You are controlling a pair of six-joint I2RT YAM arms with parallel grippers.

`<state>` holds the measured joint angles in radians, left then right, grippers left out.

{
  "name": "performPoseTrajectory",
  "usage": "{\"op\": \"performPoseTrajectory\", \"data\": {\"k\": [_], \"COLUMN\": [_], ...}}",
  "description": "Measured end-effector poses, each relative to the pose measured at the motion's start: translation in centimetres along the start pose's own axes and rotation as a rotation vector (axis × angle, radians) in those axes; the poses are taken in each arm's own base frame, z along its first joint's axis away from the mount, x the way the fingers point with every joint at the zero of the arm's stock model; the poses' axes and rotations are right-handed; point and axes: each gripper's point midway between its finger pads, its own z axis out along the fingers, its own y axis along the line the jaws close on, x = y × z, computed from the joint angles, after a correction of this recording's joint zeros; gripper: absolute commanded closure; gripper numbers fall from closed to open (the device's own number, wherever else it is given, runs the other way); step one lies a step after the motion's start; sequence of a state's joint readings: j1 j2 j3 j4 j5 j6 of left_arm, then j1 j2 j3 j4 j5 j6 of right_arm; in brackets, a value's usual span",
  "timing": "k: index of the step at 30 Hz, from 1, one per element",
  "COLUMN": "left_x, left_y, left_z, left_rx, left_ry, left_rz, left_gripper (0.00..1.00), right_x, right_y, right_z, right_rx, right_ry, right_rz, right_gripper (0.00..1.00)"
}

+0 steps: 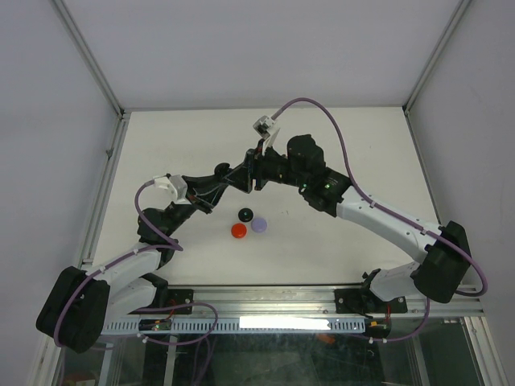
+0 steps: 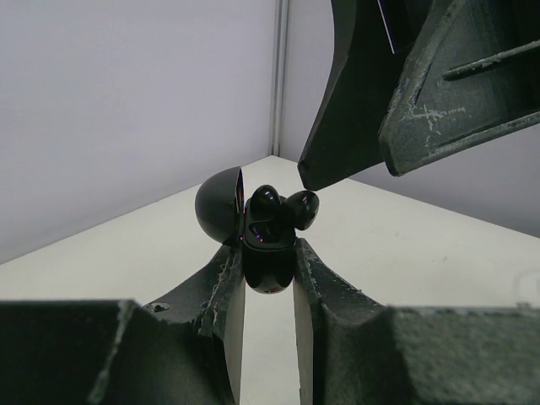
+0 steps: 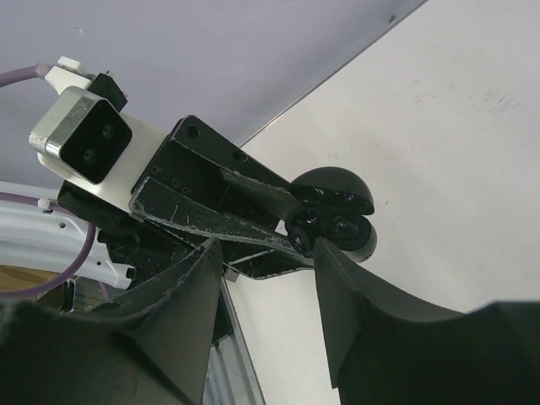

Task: Insert the wireless bluetooth earbuds into the charging case
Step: Place the earbud in the charging case.

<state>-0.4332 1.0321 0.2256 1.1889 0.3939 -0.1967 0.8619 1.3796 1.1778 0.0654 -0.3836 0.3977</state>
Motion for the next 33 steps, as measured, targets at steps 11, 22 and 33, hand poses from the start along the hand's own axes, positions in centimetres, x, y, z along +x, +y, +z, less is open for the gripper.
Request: {"op": "performPoseTrajectory", "data": {"k": [11, 22, 33], "left_x": [0.0, 0.4, 1.3], "left_y": [-0.1, -0.3, -0.8], "left_z": [0.0, 0.2, 0.0], "left_rx": [0.007, 0.023, 0.035], "left_ry": [0.001, 0.016, 0.066], "left_rz": [-0.005, -0.009, -0.002], "left_gripper": [0.99, 1.0, 0.99], "right_x": [1.0, 2.0, 1.6], "right_y": [0.1, 1.0, 1.0], "right_z": [0.4, 1.3, 1.1], "right_rx": [-0.029, -0.087, -0.083], "right_ry": [0.036, 0.071, 0.076], "right_rz": [0.009, 0.024, 0.0], "right_gripper": [0.5, 0.51, 0.45]}}
